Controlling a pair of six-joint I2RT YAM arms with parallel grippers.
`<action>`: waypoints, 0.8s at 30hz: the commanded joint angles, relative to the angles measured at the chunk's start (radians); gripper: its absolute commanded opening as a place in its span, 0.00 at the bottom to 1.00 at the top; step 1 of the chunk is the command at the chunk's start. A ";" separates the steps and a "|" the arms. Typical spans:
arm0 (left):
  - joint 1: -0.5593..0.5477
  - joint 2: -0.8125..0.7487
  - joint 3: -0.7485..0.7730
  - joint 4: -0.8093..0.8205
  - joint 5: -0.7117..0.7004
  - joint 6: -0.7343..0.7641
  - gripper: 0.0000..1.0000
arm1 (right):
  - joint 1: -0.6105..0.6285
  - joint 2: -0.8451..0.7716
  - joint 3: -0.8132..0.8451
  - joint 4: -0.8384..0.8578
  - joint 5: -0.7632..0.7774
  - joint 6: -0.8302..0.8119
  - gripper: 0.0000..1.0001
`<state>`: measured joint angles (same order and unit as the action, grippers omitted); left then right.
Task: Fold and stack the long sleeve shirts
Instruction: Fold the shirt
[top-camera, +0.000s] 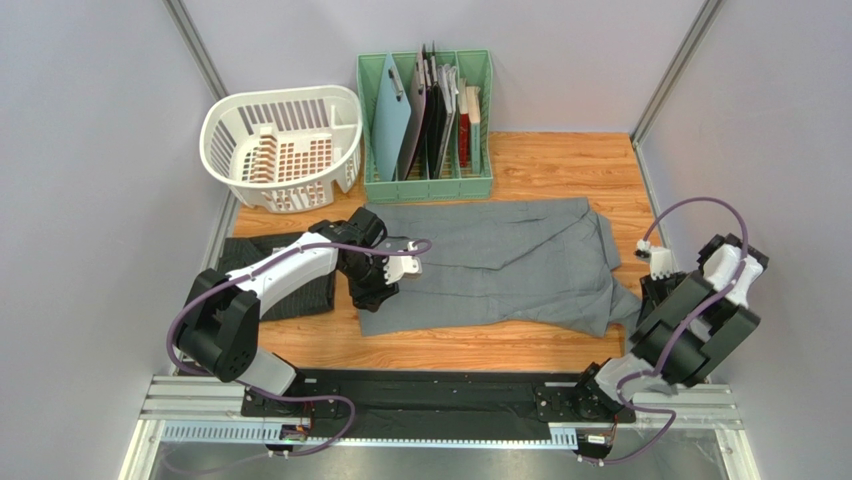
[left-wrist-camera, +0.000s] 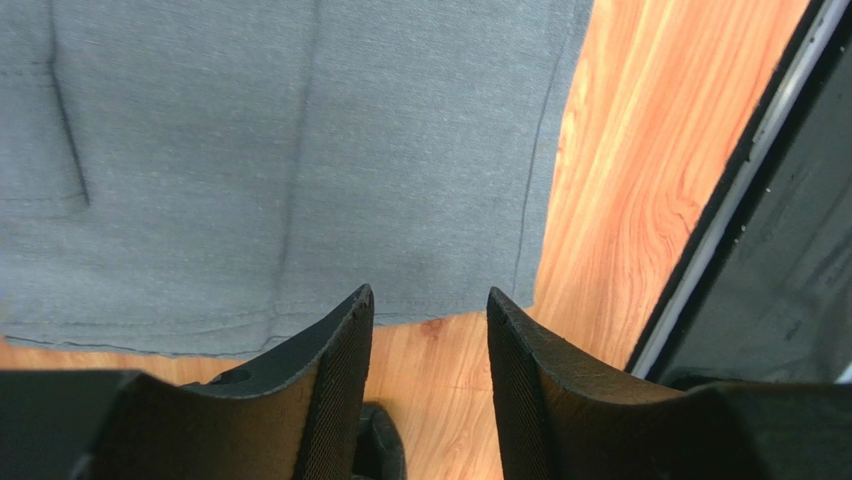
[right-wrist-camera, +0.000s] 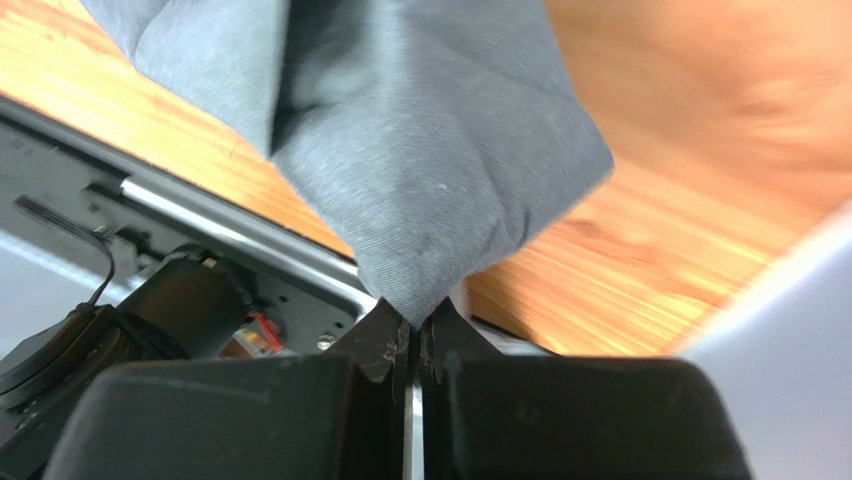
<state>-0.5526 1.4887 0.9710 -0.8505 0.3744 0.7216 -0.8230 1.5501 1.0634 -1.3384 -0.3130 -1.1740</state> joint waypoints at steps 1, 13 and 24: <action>-0.006 -0.010 0.020 0.048 0.000 0.002 0.52 | 0.030 -0.179 0.073 -0.108 -0.138 -0.116 0.00; -0.006 0.016 0.052 0.059 0.011 -0.024 0.51 | 0.347 -0.439 0.003 0.079 -0.135 -0.410 0.04; -0.076 -0.077 -0.043 -0.010 0.060 0.022 0.51 | 0.418 -0.507 0.073 0.208 -0.242 -0.394 0.00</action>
<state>-0.5732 1.4616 0.9668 -0.8276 0.4328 0.6987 -0.4080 1.0843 1.0897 -1.2095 -0.4686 -1.5410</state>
